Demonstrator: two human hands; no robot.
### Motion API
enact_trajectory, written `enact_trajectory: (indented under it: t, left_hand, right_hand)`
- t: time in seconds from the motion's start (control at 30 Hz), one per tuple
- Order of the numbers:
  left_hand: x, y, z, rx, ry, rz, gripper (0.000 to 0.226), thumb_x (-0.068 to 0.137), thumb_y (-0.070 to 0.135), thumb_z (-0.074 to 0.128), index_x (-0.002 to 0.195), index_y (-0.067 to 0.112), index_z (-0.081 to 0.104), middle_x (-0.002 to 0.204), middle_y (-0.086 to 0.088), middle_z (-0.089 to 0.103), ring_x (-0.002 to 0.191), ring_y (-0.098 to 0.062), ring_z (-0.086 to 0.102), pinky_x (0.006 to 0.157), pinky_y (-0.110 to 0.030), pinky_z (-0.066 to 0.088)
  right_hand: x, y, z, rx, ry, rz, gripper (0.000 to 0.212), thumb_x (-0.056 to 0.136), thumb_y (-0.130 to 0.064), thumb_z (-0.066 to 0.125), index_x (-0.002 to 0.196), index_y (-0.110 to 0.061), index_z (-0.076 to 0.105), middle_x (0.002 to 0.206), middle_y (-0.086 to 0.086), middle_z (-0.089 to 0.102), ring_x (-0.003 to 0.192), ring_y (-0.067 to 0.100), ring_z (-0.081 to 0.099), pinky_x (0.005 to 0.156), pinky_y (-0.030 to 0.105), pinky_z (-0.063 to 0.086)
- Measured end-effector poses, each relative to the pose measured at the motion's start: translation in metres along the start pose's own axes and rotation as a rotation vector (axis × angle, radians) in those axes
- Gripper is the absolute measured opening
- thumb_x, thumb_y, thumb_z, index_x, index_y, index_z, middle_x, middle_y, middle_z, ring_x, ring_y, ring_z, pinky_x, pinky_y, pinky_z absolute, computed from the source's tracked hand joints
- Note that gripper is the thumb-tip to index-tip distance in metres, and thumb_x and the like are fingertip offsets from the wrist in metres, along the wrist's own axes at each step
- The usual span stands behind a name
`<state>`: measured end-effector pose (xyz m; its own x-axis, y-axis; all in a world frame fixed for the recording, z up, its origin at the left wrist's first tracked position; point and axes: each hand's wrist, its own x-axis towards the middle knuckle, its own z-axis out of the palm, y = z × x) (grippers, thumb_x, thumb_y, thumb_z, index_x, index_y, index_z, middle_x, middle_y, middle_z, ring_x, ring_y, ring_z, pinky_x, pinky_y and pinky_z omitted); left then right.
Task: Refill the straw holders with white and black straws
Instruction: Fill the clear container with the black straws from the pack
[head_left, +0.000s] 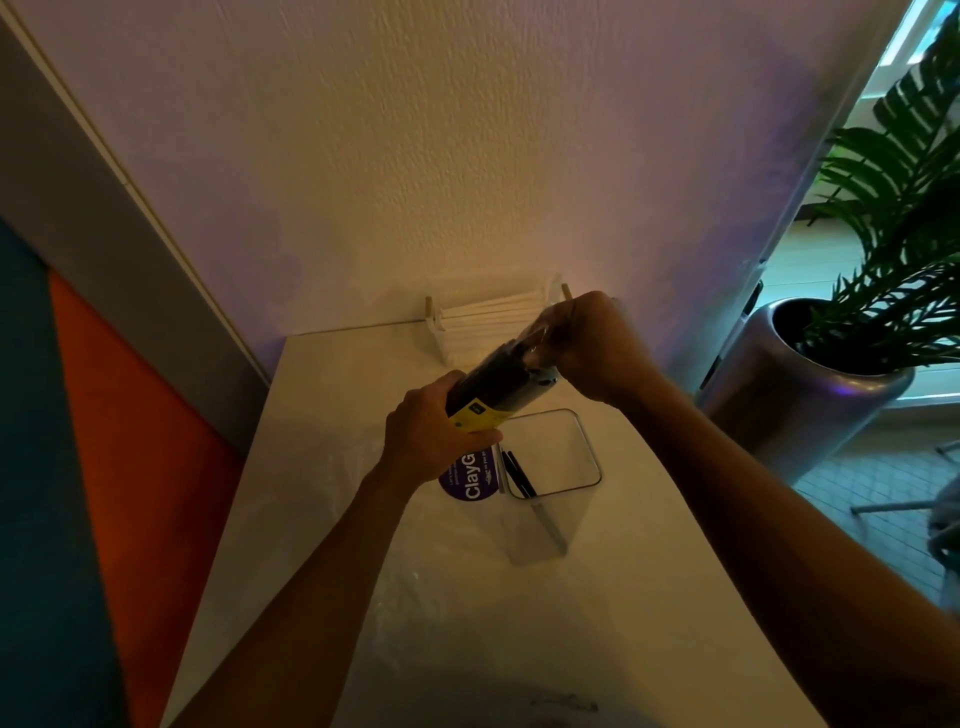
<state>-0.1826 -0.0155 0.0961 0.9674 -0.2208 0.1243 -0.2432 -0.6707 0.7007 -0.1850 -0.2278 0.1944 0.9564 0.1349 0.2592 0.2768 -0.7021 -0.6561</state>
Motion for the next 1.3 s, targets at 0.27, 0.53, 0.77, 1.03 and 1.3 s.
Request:
enact_trajectory:
  t: [0.27,0.53,0.77,1.03,1.3]
  left_hand:
    - [-0.0006,-0.001,0.0022,-0.019,-0.004,-0.005,0.058,0.06,0.05,0.086,0.107,0.033,0.056,0.094,0.01,0.069,0.083,-0.006,0.067,0.073,-0.037,0.06]
    - [0.0039,0.0018,0.0016,0.009,-0.013,-0.011,0.061,0.06,0.05,0.085,0.111,0.033,0.057,0.098,0.009,0.07,0.085,-0.009,0.067,0.076,-0.039,0.06]
    - [0.004,0.0035,0.0005,0.029,-0.049,-0.005,0.062,0.057,0.055,0.083,0.11,0.036,0.056,0.095,0.011,0.069,0.085,-0.008,0.066,0.075,-0.04,0.06]
    - [-0.001,0.0044,0.0038,0.019,-0.049,-0.035,0.061,0.06,0.051,0.086,0.111,0.031,0.058,0.096,0.01,0.069,0.084,-0.007,0.066,0.076,-0.038,0.059]
    - [-0.0024,-0.0029,0.009,-0.02,-0.032,-0.076,0.06,0.057,0.054,0.086,0.105,0.031,0.059,0.093,0.01,0.07,0.085,-0.009,0.067,0.077,-0.039,0.06]
  right_hand:
    - [-0.0005,0.003,0.001,0.046,0.016,-0.013,0.014,0.081,-0.007,0.074,0.091,-0.017,0.076,0.084,-0.009,0.067,0.082,0.001,0.062,0.07,0.006,0.045]
    - [0.0,0.0057,0.0005,0.027,-0.025,-0.044,0.019,0.085,-0.006,0.069,0.1,-0.016,0.076,0.105,-0.004,0.072,0.099,0.008,0.064,0.074,0.008,0.043]
    - [-0.0012,0.007,-0.0003,0.052,0.011,-0.032,0.019,0.081,-0.003,0.071,0.091,-0.019,0.076,0.096,-0.004,0.072,0.096,0.013,0.066,0.084,0.027,0.055]
    - [-0.0053,0.0001,0.002,-0.07,0.024,-0.047,0.02,0.086,0.002,0.065,0.103,-0.007,0.071,0.094,-0.006,0.059,0.088,0.005,0.054,0.06,0.0,0.039]
    - [0.002,0.0076,0.0054,-0.081,0.078,-0.056,0.023,0.086,0.004,0.064,0.102,-0.01,0.071,0.097,0.0,0.069,0.09,0.011,0.062,0.079,0.015,0.047]
